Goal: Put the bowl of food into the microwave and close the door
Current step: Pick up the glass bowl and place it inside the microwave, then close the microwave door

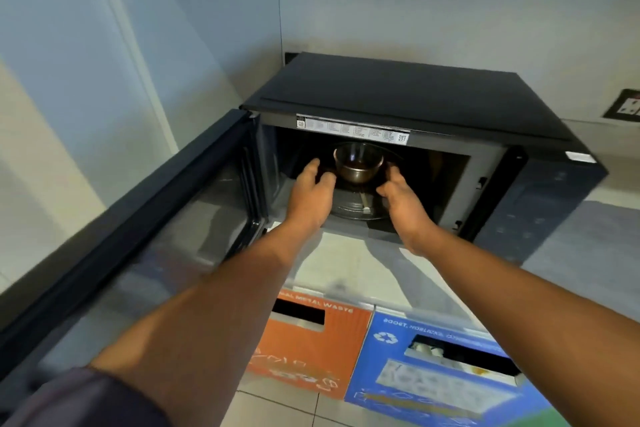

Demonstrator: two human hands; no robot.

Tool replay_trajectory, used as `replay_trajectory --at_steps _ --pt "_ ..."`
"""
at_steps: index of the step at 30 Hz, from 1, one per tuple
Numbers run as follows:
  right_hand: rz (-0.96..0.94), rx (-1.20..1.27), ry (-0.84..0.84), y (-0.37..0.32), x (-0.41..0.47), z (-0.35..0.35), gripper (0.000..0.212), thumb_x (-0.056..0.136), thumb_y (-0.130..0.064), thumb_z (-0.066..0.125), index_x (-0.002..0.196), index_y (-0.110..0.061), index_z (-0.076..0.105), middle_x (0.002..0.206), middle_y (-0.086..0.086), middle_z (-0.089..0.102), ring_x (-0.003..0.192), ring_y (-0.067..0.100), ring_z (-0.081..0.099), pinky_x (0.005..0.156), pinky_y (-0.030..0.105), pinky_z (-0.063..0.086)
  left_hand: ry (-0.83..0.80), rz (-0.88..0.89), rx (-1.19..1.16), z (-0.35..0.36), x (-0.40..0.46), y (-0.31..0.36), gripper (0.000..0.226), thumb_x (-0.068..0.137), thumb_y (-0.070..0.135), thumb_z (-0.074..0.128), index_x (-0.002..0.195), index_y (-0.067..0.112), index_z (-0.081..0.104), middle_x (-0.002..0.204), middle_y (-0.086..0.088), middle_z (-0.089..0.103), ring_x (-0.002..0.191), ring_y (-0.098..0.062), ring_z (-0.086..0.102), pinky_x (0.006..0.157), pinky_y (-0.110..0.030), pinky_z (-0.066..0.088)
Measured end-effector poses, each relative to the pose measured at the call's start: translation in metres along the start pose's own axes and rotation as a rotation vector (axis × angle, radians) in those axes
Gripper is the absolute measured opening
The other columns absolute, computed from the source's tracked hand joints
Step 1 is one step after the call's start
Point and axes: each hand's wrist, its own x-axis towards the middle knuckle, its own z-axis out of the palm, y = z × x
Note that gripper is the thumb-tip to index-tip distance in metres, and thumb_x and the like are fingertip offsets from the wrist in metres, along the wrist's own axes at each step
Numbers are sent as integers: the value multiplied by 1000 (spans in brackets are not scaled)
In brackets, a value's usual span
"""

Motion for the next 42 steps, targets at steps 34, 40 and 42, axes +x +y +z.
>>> replay_trajectory --at_steps 34,40,42 --pt "32 -1452 138 -102 -127 -121 76 101 -47 38 162 -12 8 171 12 1 157 32 2 126 49 13 -2 -80 1475 -132 -163 126 81 93 34 52 158 0 18 164 -13 29 134 -33 52 94 -42 49" --pt "4 -1406 139 -110 -126 -126 73 100 -46 40 161 -13 18 171 10 11 157 30 12 124 49 22 -130 -20 1305 -104 -159 116 84 99 28 44 161 6 -8 171 -14 -13 158 -35 -5 126 -49 14" --pt "-1 -1391 135 -116 -128 -126 69 100 -43 39 160 -14 23 170 9 16 155 30 20 122 48 27 -183 40 1275 -93 -153 117 80 102 33 39 161 7 -8 170 -13 -17 156 -36 -16 127 -49 5"
